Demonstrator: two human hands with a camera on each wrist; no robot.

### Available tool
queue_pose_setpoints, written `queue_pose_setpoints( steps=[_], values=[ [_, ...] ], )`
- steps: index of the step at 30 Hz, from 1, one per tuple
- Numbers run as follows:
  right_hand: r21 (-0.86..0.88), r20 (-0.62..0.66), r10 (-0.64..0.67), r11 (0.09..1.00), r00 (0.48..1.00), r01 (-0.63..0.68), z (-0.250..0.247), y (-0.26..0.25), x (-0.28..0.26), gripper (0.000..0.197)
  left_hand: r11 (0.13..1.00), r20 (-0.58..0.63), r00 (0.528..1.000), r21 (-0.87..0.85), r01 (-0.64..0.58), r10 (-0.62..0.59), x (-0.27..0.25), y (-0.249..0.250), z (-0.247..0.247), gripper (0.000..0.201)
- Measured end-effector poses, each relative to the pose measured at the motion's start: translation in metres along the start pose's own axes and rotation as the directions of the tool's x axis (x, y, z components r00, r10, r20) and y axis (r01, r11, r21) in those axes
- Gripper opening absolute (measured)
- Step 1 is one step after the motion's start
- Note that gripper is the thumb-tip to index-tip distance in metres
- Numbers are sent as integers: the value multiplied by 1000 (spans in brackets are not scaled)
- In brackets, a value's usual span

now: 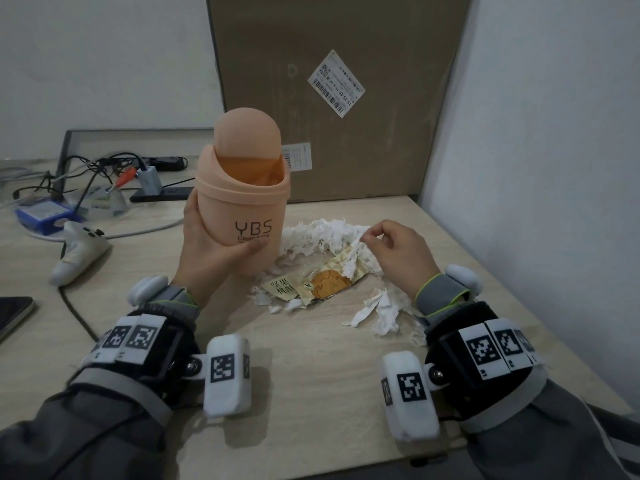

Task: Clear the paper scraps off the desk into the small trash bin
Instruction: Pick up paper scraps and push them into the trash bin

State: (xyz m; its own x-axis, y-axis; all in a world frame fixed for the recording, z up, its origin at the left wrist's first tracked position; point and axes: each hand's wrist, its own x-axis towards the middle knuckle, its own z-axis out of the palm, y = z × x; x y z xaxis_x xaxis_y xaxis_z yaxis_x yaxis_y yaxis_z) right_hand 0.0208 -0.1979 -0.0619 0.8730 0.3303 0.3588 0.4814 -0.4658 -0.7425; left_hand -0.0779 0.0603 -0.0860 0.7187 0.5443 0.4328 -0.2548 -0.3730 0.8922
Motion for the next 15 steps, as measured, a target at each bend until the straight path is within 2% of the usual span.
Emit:
queue_pose_setpoints(
  steps=[6,11,15],
  values=[
    [113,-28,-37,993,999,40,-1,-1,-1,27,997,47,997,42,-67,65,0,1,1,118],
    [295,-123,-41,953,992,76,0,-5,1,22,988,105,988,90,-123,113,-3,10,2,116],
    [464,-220,29,882,975,79,-2,-7,4,16,979,137,983,143,-142,122,-4,13,3,124]
  ],
)
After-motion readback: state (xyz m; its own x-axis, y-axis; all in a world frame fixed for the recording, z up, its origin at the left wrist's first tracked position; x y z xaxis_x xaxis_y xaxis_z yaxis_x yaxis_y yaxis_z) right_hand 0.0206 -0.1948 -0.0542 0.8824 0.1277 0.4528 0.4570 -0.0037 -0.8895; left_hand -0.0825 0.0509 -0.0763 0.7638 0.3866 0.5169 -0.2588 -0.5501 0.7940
